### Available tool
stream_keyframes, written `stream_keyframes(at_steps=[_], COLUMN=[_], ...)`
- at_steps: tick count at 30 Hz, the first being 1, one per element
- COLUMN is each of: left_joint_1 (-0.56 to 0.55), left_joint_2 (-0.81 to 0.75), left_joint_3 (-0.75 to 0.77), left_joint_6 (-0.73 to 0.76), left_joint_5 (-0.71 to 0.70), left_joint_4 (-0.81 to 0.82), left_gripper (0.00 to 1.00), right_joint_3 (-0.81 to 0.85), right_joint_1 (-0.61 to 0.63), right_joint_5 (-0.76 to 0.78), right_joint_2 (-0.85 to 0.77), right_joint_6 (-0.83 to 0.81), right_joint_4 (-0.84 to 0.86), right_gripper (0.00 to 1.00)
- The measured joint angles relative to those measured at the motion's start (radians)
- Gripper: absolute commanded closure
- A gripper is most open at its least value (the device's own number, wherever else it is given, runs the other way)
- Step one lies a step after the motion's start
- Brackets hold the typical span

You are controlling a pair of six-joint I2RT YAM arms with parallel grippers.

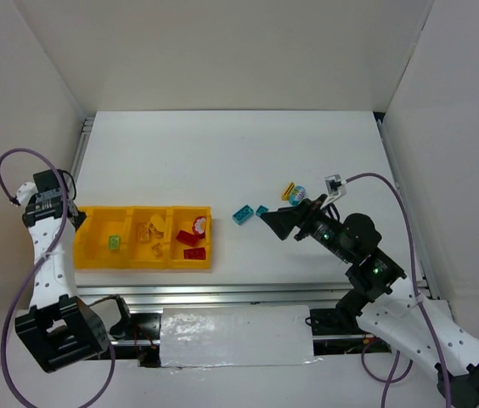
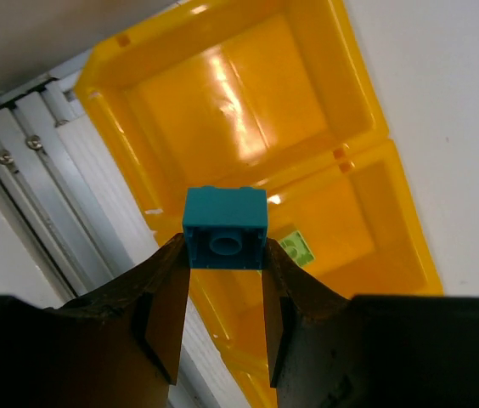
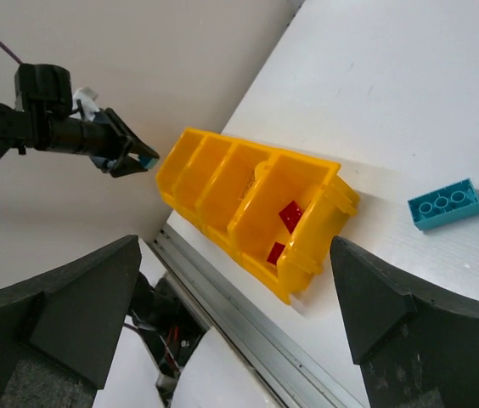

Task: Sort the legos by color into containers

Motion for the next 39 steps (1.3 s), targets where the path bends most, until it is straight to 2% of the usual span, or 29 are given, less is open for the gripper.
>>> stream_keyframes(at_steps=[8,9,14,15,17,18,25,29,31,36,39], left_joint_1=[0.103,0.107,0.125,0.13,0.146,0.157,0.2,0.151,0.058,-0.266,-0.441], left_joint_2=[0.116,0.129,0.138,0.139,0.141,0.143,0.161,0.105,0.035,-0.155,-0.229], left_joint_3=[0.014,0.014,0.014,0.014,0.014,0.014,0.014,-0.007,-0.028,-0.055,-0.06], left_joint_6=[-0.025,-0.026,-0.02,-0.018,-0.004,0.003,0.019,0.065,0.09,0.158,0.169], left_joint_5=[-0.079,-0.08,-0.063,-0.055,-0.039,-0.031,0.053,0.139,0.175,0.275,0.281], left_joint_4=[-0.017,-0.021,-0.009,-0.004,0.005,0.01,0.031,0.089,0.116,0.193,0.207], left_gripper=[1.0,0.96,0.58,0.4,0.26,0.02,0.0,0.01,0.0,0.0,0.0], right_joint_3=[0.0,0.0,0.0,0.0,0.0,0.0,0.004,0.067,0.128,0.298,0.373], right_joint_1=[0.0,0.0,0.0,0.0,0.0,0.0,0.0,0.0,0.001,0.037,0.051], right_joint_5=[-0.029,-0.034,-0.066,-0.072,-0.083,-0.085,-0.107,-0.058,-0.004,0.2,0.312], right_joint_2=[0.026,0.029,0.058,0.063,0.07,0.071,0.098,0.203,0.281,0.542,0.671], right_joint_6=[-0.013,-0.012,-0.013,-0.013,-0.013,-0.013,-0.016,-0.014,-0.008,0.001,0.016], right_joint_4=[-0.007,-0.006,-0.006,-0.006,-0.006,-0.006,-0.007,-0.076,-0.133,-0.308,-0.398], right_gripper=[0.0,0.0,0.0,0.0,0.0,0.0,0.0,0.0,0.01,0.0,0.0])
